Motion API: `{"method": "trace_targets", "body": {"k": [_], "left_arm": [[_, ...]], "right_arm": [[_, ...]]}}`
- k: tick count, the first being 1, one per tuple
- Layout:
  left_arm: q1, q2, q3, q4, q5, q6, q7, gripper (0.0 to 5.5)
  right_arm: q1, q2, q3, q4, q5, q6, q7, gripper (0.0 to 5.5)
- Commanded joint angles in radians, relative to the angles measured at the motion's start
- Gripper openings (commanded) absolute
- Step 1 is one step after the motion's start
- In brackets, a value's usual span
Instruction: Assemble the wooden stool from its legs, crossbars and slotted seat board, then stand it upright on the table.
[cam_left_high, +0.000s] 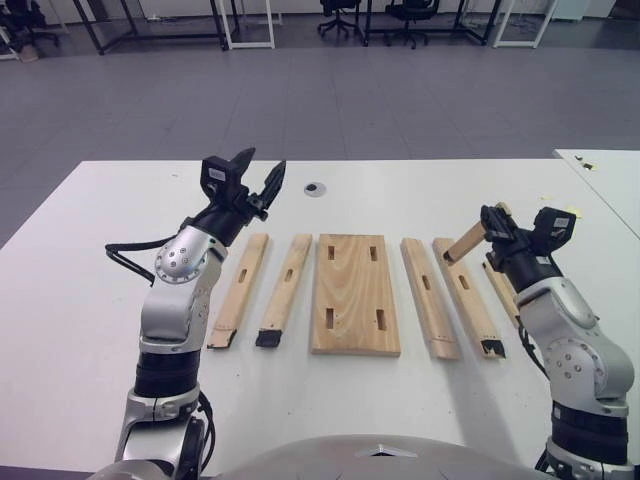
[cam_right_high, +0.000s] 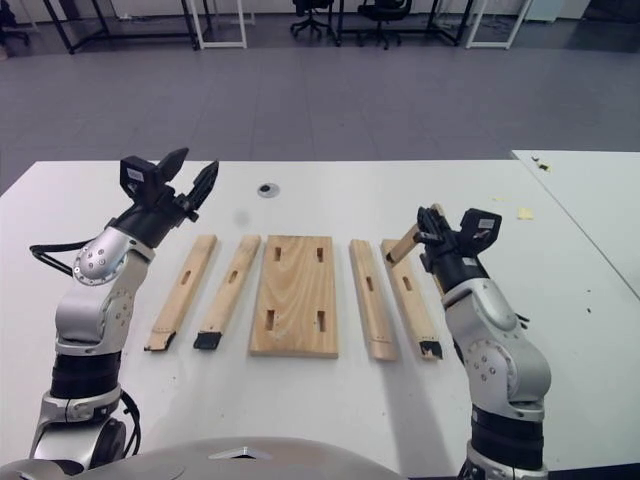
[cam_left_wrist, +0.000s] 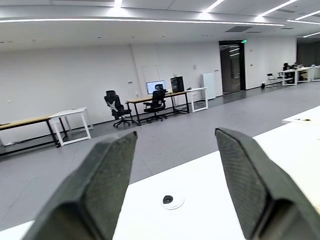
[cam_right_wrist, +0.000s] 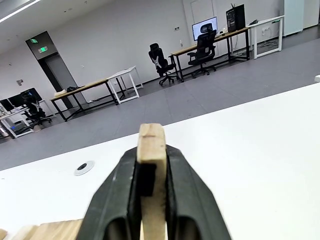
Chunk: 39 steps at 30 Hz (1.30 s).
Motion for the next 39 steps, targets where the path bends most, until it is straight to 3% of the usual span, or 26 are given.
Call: {"method": "trace_targets", "body": {"k": [1, 10, 18, 32, 39], "left_arm": [[0.021, 0.000, 0.003, 0.012, 0.002, 0.013, 0.008, 2.88], [0.041, 0.007, 0.014, 0.030, 0.009, 0.009, 0.011, 2.88], [0.020, 0.019, 0.013, 0.036, 0.003, 0.021, -0.001, 2.88], [0.033, 0.047, -0.019, 0.037, 0.052, 0.005, -0.003, 2.88], [0.023, 0.051, -0.022, 0.050, 0.069, -0.002, 0.003, 2.88]], "right_arm": [[0.040, 0.038, 0.011, -0.045, 0.003, -0.002, 0.007, 0.42], [0.092, 0.105, 0.058, -0.034, -0.042, -0.026, 0.033, 0.42], [0.146, 0.134, 0.151, -0.006, -0.247, -0.164, 0.054, 0.42], [0.294, 0.099, 0.220, 0.246, -0.480, -0.382, 0.163, 0.42], [0.274, 0.106, 0.236, 0.278, -0.482, -0.395, 0.184, 0.42]]}}
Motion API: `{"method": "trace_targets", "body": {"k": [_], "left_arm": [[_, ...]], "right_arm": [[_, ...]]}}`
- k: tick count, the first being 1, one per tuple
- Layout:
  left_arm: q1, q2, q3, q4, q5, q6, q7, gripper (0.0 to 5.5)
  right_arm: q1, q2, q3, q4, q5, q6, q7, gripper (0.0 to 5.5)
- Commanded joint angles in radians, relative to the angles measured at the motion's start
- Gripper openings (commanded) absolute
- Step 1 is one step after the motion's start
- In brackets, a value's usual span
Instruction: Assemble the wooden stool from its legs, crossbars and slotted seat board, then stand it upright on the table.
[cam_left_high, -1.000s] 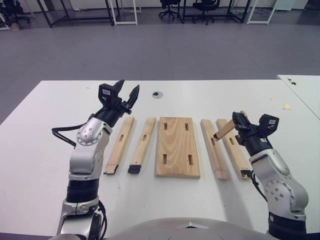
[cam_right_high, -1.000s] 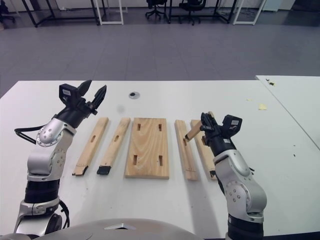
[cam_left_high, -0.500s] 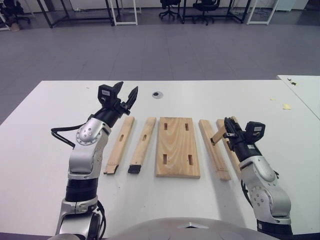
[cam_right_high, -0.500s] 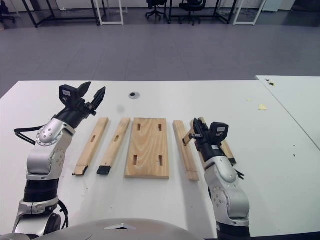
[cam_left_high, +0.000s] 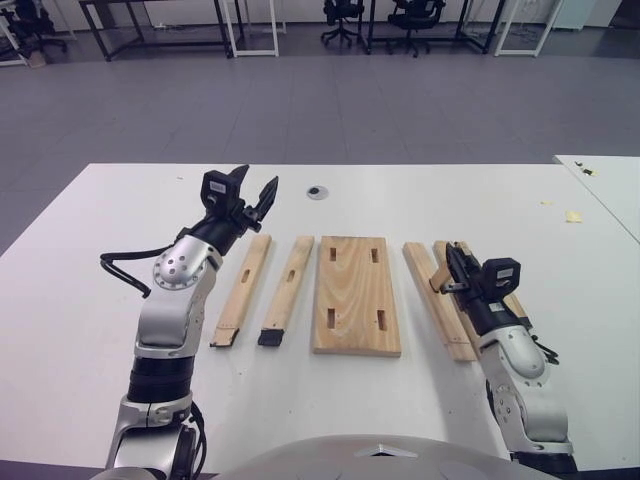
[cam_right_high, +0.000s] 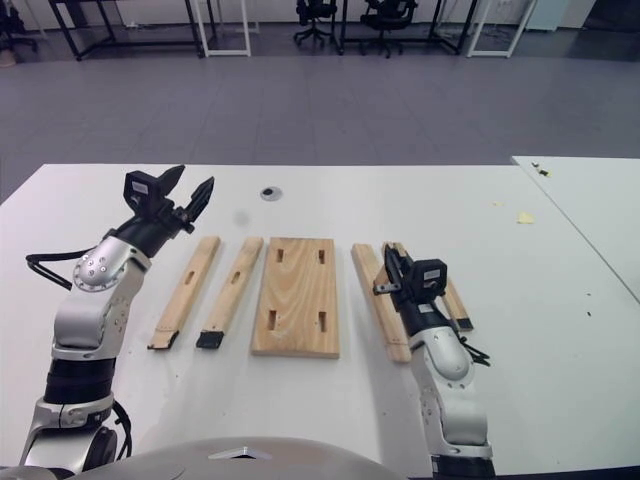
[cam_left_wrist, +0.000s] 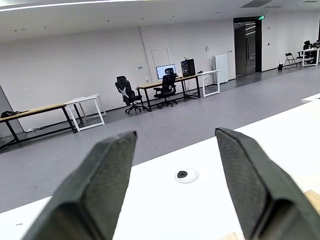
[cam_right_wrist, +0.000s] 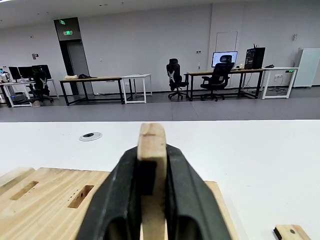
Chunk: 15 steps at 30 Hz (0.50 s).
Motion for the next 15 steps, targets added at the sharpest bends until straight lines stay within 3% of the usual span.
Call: {"method": "trace_targets", "body": {"k": [1, 3, 4, 9, 15], "left_arm": [[-0.015, 0.010, -0.004, 0.012, 0.024, -0.005, 0.005, 2.88], [-0.018, 0.005, -0.001, 0.016, 0.029, -0.009, 0.009, 2.88], [-0.021, 0.003, 0.000, 0.018, 0.032, -0.012, 0.011, 2.88], [-0.035, -0.012, 0.002, 0.037, 0.042, -0.030, 0.022, 2.88], [-0.032, -0.018, -0.001, 0.036, 0.043, -0.040, 0.028, 2.88]], "right_arm": [[0.054, -0.004, 0.011, 0.104, -0.023, 0.099, 0.001, 0.42], [0.028, -0.014, -0.002, 0.072, -0.011, 0.098, 0.006, 0.42], [0.012, -0.019, -0.010, 0.056, -0.002, 0.098, 0.010, 0.78], [-0.082, -0.044, -0.029, -0.020, 0.027, 0.145, 0.042, 1.61], [-0.144, -0.110, -0.046, -0.095, 0.087, 0.457, 0.028, 2.62]]}}
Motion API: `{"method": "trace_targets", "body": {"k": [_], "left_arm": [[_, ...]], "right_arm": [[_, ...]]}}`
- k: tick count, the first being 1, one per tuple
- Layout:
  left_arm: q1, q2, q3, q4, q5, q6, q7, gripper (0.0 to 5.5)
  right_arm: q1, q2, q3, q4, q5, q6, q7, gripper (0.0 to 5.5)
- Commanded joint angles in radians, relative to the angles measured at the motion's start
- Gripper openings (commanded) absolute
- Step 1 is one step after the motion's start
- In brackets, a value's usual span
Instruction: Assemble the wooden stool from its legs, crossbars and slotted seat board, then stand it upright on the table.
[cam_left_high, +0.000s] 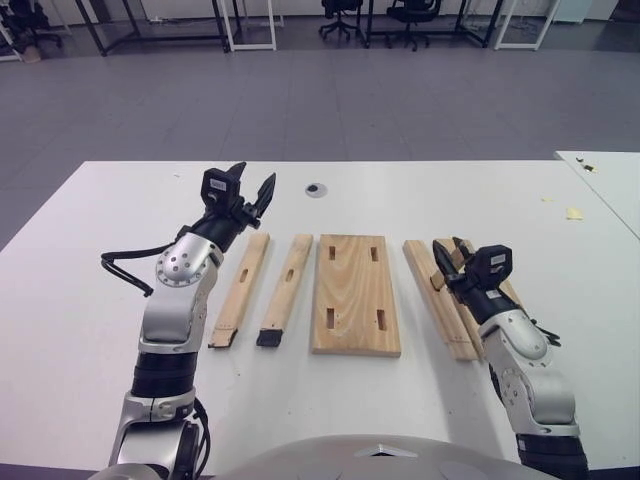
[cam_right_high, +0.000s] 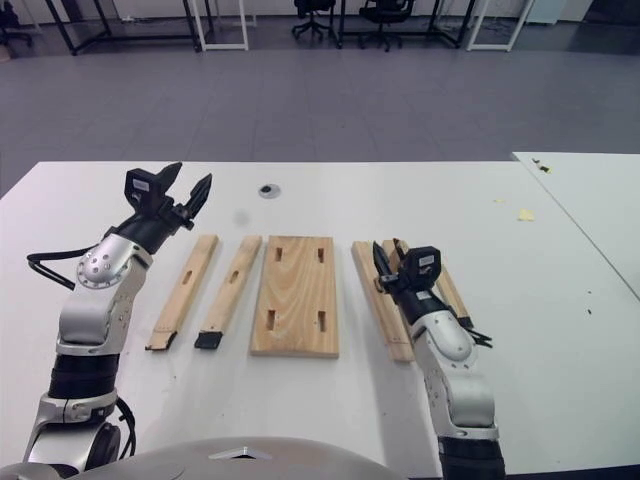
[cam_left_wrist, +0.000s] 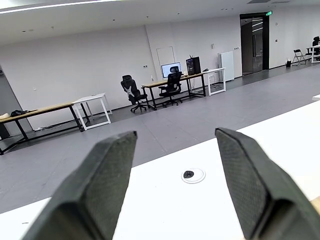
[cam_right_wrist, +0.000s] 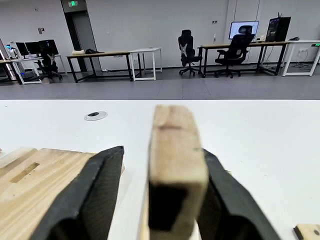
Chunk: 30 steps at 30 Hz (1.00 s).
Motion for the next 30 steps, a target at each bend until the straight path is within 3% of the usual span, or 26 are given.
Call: {"method": "trace_targets", "body": {"k": [1, 6, 13, 23, 26, 30], "left_arm": [[-0.009, -0.003, -0.003, 0.001, 0.011, -0.011, 0.006, 2.88], [-0.002, -0.005, -0.008, -0.002, 0.017, -0.013, 0.010, 2.88], [-0.005, -0.008, -0.021, 0.006, 0.031, -0.020, 0.012, 2.88], [-0.015, -0.024, -0.016, 0.013, 0.017, -0.003, 0.007, 2.88], [-0.053, -0.119, 0.035, 0.023, -0.177, 0.133, 0.002, 2.88], [-0.083, -0.318, 0.169, 0.056, -0.707, 0.442, 0.055, 2.88]], "right_arm": [[-0.035, -0.063, -0.016, -0.064, 0.040, 0.245, -0.018, 2.80], [-0.016, -0.122, 0.027, -0.143, 0.044, 0.500, -0.021, 3.79], [-0.003, -0.131, 0.037, -0.112, 0.017, 0.670, -0.037, 3.79], [-0.025, -0.154, 0.068, -0.110, -0.044, 0.612, -0.018, 2.08], [-0.092, -0.152, 0.028, -0.120, -0.034, 0.519, 0.009, 2.08], [-0.220, -0.178, 0.048, -0.191, -0.007, 0.442, 0.098, 2.08]]}}
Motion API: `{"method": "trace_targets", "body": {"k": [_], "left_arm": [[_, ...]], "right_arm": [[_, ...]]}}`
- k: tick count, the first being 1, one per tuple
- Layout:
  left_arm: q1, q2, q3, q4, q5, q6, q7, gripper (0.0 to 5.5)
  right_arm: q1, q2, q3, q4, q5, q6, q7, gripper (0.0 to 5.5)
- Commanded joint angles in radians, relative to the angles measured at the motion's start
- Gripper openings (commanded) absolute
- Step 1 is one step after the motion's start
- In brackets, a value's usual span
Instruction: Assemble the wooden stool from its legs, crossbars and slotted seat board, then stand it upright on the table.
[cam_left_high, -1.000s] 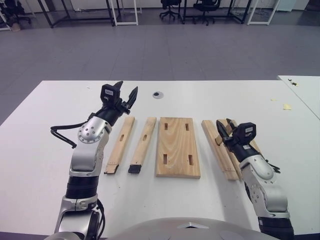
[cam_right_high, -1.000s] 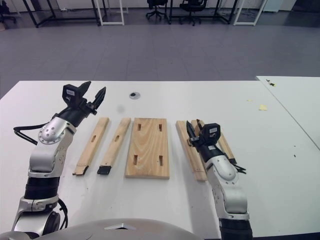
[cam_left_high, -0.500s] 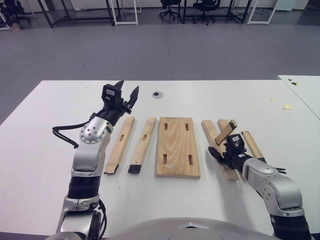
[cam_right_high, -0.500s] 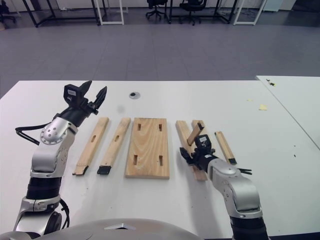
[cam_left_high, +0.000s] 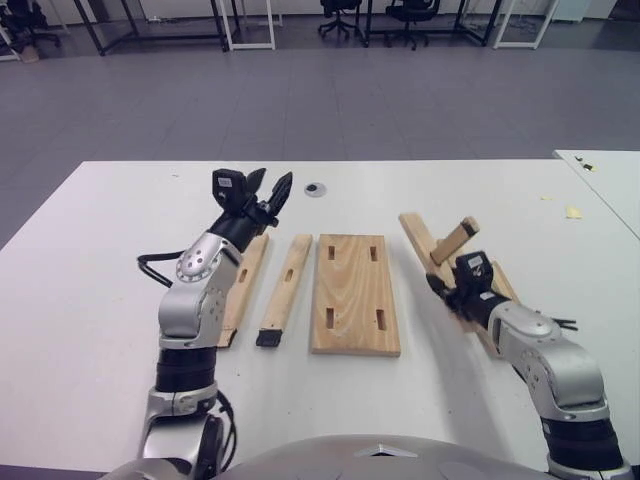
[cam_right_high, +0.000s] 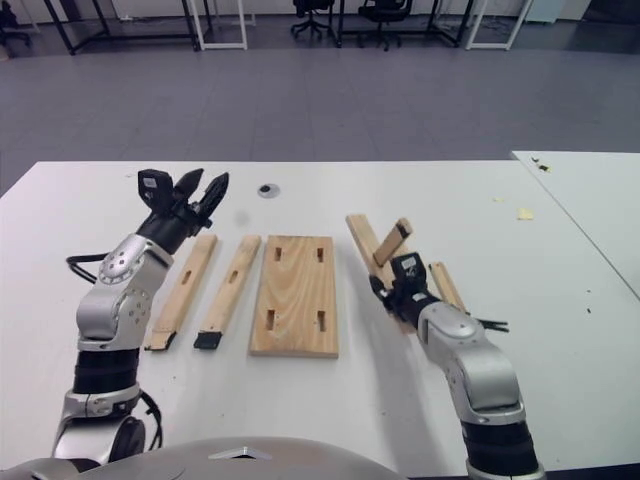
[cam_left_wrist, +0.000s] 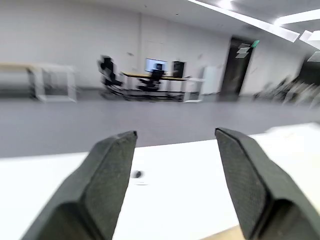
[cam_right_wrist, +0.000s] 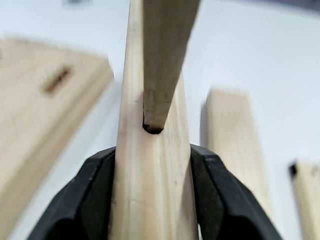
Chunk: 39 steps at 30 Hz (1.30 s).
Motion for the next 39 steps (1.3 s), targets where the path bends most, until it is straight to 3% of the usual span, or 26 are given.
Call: {"method": "trace_targets", "body": {"k": [1, 4, 11, 22, 29, 35, 39], "left_arm": [[-0.042, -0.161, 0.103, 0.052, -0.416, 0.262, 0.086, 2.88], [-0.079, -0.198, 0.115, 0.058, -0.540, 0.344, 0.164, 2.88], [-0.104, -0.198, 0.127, 0.043, -0.595, 0.348, 0.228, 2.88], [-0.076, -0.187, 0.117, -0.025, -0.665, 0.343, 0.229, 1.13], [-0.042, -0.144, 0.090, -0.051, -0.672, 0.368, 0.255, 1.02], [-0.038, -0.053, 0.186, -0.114, -0.645, 0.303, 0.358, 1.02], [0.044, 0.050, 0.208, -0.299, -0.595, 0.333, 0.513, 1.02]], "right_arm": [[-0.140, -0.039, 0.067, -0.088, 0.009, -0.079, 0.100, 2.08], [-0.205, -0.058, 0.145, -0.124, -0.011, -0.110, 0.151, 2.08], [-0.220, -0.061, 0.171, -0.169, 0.021, -0.135, 0.211, 2.08], [-0.209, -0.079, 0.196, -0.173, 0.001, -0.167, 0.251, 2.08], [-0.215, -0.081, 0.200, -0.170, -0.001, -0.184, 0.263, 2.07], [-0.149, -0.120, 0.180, -0.134, -0.014, -0.197, 0.280, 3.37], [0.015, -0.284, 0.142, -0.161, 0.018, -0.218, 0.444, 3.73]]}}
